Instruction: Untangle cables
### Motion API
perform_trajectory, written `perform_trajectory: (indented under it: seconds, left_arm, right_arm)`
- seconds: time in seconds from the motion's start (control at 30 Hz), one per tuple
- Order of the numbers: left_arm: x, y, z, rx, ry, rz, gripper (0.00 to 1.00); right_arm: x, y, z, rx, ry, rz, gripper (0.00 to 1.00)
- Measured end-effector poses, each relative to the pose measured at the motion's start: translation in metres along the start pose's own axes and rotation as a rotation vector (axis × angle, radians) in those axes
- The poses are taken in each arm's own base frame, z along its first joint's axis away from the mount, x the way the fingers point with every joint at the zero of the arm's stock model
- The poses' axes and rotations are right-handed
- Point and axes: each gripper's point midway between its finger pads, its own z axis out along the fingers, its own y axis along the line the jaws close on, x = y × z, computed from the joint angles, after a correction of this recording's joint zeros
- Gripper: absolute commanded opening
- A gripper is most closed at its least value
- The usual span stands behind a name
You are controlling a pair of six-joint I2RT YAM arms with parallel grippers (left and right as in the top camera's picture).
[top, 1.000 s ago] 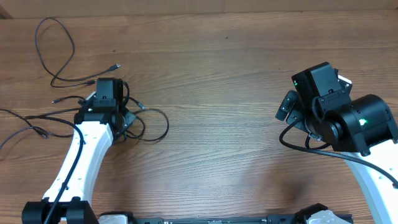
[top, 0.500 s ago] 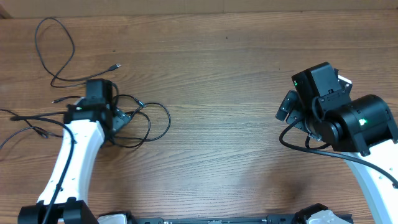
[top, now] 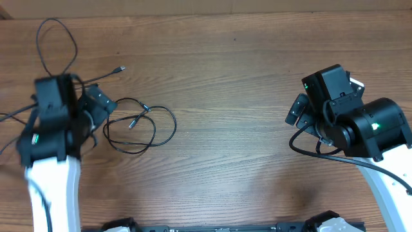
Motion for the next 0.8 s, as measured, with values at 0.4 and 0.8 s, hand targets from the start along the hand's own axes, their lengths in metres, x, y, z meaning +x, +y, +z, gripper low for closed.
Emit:
perform_trajectory:
  seconds: [0.4,0.8]
  left_arm:
    - [0.027,0.025,-0.106,0.161,-0.180,-0.001,1.00]
    - [0.059,0.049,-0.101,0.068,-0.053,0.008,0.99]
  right_arm:
    - [0.000,0.000,0.000,0.001,0.000,0.000,1.00]
    - [0.000,0.000,0.000,0.000,0.000,0.000,1.00]
